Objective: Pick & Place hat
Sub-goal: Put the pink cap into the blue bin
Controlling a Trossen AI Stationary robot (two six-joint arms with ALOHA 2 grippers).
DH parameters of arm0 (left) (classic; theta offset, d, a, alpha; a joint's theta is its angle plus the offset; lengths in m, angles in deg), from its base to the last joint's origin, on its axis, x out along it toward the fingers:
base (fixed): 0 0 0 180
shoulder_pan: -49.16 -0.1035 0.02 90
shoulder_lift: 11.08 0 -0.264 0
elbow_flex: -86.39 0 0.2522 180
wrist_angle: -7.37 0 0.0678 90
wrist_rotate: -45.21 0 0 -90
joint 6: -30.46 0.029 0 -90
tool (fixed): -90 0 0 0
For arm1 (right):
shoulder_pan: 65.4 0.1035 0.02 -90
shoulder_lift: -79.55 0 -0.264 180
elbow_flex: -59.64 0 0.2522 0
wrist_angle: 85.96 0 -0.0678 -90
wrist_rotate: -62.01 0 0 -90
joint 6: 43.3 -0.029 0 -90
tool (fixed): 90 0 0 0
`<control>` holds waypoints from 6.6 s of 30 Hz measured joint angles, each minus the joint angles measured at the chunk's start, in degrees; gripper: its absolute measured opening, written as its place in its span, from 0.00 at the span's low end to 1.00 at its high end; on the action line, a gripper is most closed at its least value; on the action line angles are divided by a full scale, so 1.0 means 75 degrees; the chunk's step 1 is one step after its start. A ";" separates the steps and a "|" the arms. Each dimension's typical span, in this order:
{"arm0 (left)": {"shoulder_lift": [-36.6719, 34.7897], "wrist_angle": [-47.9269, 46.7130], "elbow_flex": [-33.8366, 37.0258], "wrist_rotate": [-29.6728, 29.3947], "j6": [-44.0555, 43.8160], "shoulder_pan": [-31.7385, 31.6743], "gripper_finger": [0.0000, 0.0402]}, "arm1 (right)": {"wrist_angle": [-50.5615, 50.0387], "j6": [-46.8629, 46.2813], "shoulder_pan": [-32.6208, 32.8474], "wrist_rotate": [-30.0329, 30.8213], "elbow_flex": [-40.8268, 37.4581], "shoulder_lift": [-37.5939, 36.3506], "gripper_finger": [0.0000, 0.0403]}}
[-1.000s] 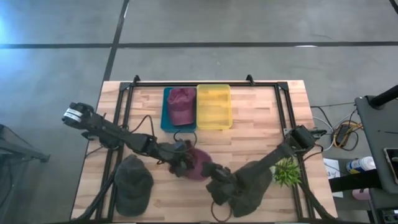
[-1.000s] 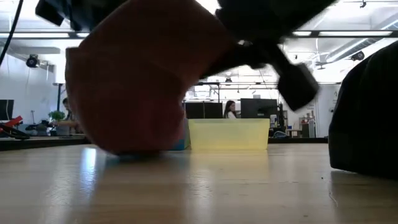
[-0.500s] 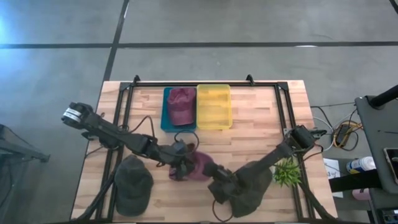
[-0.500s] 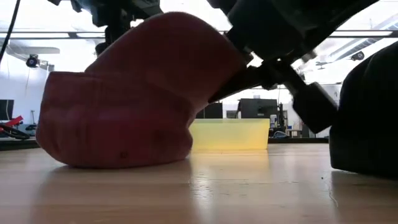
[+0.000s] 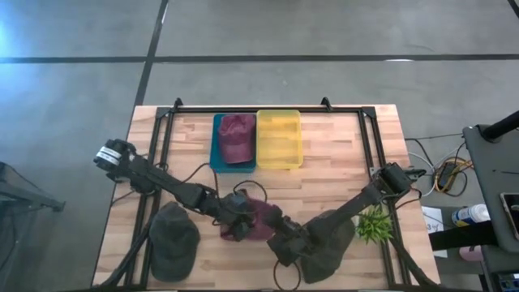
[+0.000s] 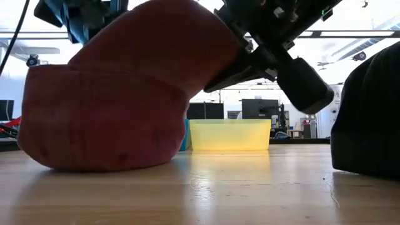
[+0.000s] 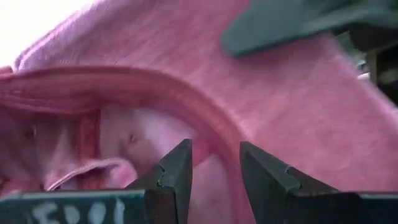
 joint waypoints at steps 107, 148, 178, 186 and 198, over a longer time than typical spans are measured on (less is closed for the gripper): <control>-0.4359 -0.4870 0.0903 -0.2407 0.2877 0.1288 0.31 | -0.4039 -0.7706 -0.0811 -0.3058 0.5362 0.2590 0.03; -0.6403 -0.6361 -0.0682 -0.7660 0.3966 0.2212 0.31 | 1.0558 -1.4096 -0.4217 -0.2282 -0.1475 0.0562 0.03; -0.6327 -0.7680 -0.0665 -0.7338 0.2999 0.2150 0.31 | 0.2753 -1.4432 -0.4679 -0.3434 0.1225 0.0603 0.25; -0.6324 -0.7545 -0.0258 -0.7480 0.2851 0.2023 0.31 | -0.0263 -1.2740 -0.4667 -0.3641 0.2374 0.0392 0.34; -0.6324 -0.6060 -0.0087 -0.7013 0.3662 0.1112 0.31 | -0.2125 -1.2825 -0.4899 -0.4893 0.2652 0.0476 0.35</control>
